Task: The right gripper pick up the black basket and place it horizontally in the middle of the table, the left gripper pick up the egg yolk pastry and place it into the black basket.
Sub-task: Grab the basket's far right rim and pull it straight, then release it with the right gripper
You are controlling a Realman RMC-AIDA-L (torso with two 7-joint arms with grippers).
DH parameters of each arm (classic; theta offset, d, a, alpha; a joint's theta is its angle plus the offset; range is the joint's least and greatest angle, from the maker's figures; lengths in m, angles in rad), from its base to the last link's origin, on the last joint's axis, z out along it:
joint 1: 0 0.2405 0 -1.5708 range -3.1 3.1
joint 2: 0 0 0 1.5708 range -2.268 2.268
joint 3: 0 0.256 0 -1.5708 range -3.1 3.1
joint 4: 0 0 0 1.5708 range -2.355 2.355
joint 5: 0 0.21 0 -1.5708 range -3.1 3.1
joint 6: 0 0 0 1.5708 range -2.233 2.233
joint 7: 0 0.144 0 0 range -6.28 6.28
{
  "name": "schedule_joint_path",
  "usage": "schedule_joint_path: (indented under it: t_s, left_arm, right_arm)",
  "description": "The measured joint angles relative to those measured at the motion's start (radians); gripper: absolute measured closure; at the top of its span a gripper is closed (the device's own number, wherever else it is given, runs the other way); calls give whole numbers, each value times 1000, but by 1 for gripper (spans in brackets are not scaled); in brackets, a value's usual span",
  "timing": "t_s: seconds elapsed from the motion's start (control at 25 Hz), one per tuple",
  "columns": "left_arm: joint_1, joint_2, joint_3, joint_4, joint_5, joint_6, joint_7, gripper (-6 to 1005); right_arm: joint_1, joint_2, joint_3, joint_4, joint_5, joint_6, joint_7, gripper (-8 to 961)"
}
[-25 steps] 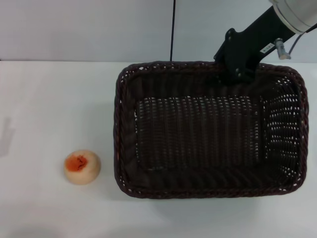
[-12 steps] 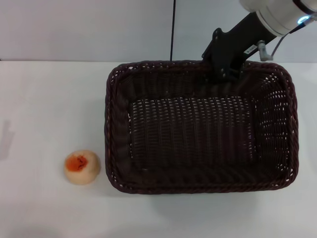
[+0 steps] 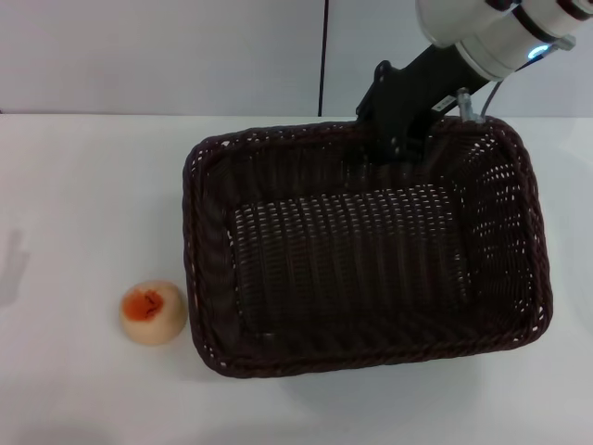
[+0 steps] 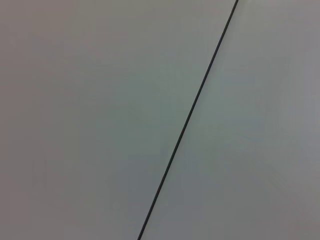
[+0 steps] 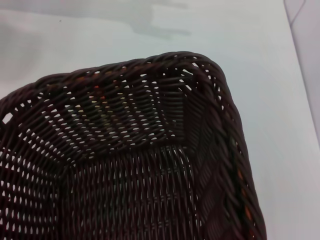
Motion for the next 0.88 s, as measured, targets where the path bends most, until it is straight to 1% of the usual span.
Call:
schedule_joint_path:
  t_s: [0.12,0.28,0.56,0.72,0.84,0.88]
  left_arm:
    - [1,0,3,-1,0,1,0,169]
    - [9,0,12,-10,0,0,0,169]
    - [17,0,17,-13,0,1,0,169]
    - [18,0,17,-12,0,1,0,169]
    - [18,2,18,-12,0,3,0,170]
    - [18,3,18,-12,0,4,0,170]
  right_arm:
    - [3,6,-4,0,0,0,2,745]
    - [6,9,-5,0,-3,15,19,741]
    - [-7,6,8,-11,-10,43,32,547]
    - [-37,5,23,-56,-5,53,45,418]
    - [-89,17,44,-146,1,54,73,317]
    - [-120,25,60,-192,9,55,80,318]
